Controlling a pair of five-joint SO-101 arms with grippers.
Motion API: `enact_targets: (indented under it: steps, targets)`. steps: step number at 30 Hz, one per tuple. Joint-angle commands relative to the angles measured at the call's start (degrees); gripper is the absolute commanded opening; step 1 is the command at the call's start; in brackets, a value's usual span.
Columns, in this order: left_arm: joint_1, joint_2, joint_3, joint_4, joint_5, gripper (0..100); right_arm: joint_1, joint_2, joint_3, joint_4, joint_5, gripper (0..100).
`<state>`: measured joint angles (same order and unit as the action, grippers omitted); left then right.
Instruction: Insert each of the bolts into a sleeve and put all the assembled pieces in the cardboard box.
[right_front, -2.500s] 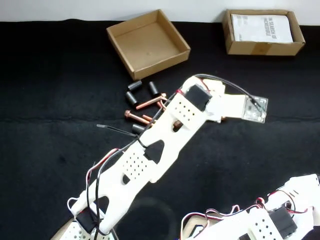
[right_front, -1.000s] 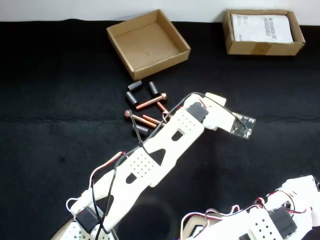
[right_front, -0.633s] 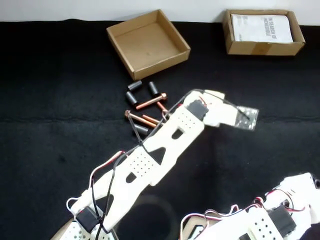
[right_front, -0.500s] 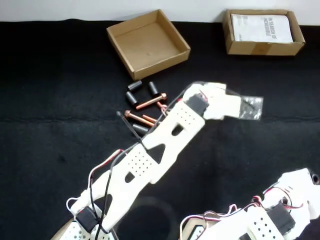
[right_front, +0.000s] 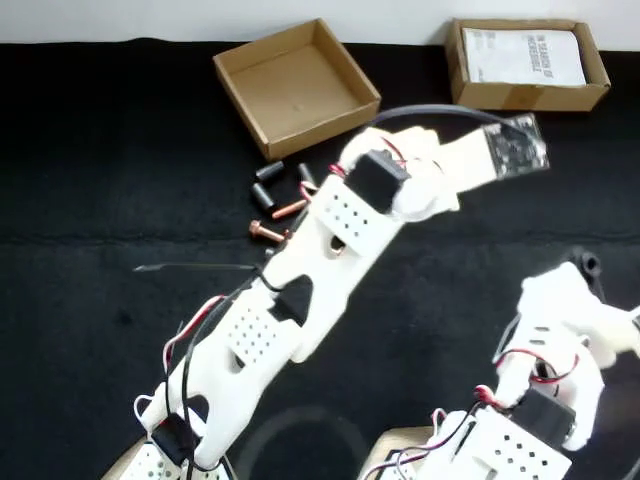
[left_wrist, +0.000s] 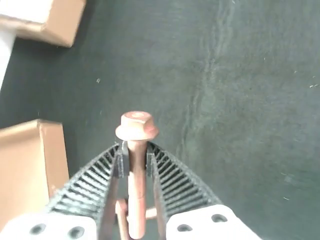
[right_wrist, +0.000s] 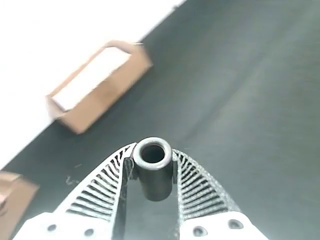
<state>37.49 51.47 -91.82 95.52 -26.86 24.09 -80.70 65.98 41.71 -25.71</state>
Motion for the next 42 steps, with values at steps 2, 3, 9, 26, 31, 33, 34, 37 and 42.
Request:
enact_targets:
  steps: [2, 3, 9, 26, 31, 33, 34, 37, 42]
  targets:
    - [-4.4, -9.8, -2.6, 2.4, 8.2, 1, -9.0, -4.0, -5.4, 0.5, -0.2, 0.8]
    - [-5.4, -11.1, -2.6, 2.7, 10.3, 1, -11.8, -5.2, -5.8, 1.6, 0.2, 0.8]
    - [-9.7, -17.8, -2.6, 5.0, 17.1, 1, -25.8, -9.6, -10.1, 12.4, 4.2, 0.8]
    - [-7.0, -47.5, 16.2, 5.8, 19.3, 1, -45.4, -10.0, -10.9, 35.0, 8.8, 0.8]
    - [-4.4, -61.1, 36.8, 5.5, 19.3, 1, -50.2, -9.9, -10.9, 34.7, 10.2, 0.8]
    - [-4.5, -66.2, 44.2, 5.5, 19.3, 1, -50.9, -10.0, -10.6, 33.0, 11.6, 0.8]
    - [-4.6, -68.5, 47.7, 5.5, 19.3, 1, -50.9, -10.0, -10.5, 32.0, 12.0, 0.8]
    - [-5.2, -75.0, 58.0, 5.5, 19.2, 1, -51.1, -9.6, -10.3, 27.9, 13.2, 0.8]
    - [-5.5, -83.2, 73.9, 5.1, 19.2, 1, -51.1, -9.6, -10.2, 23.0, 13.2, 0.8]
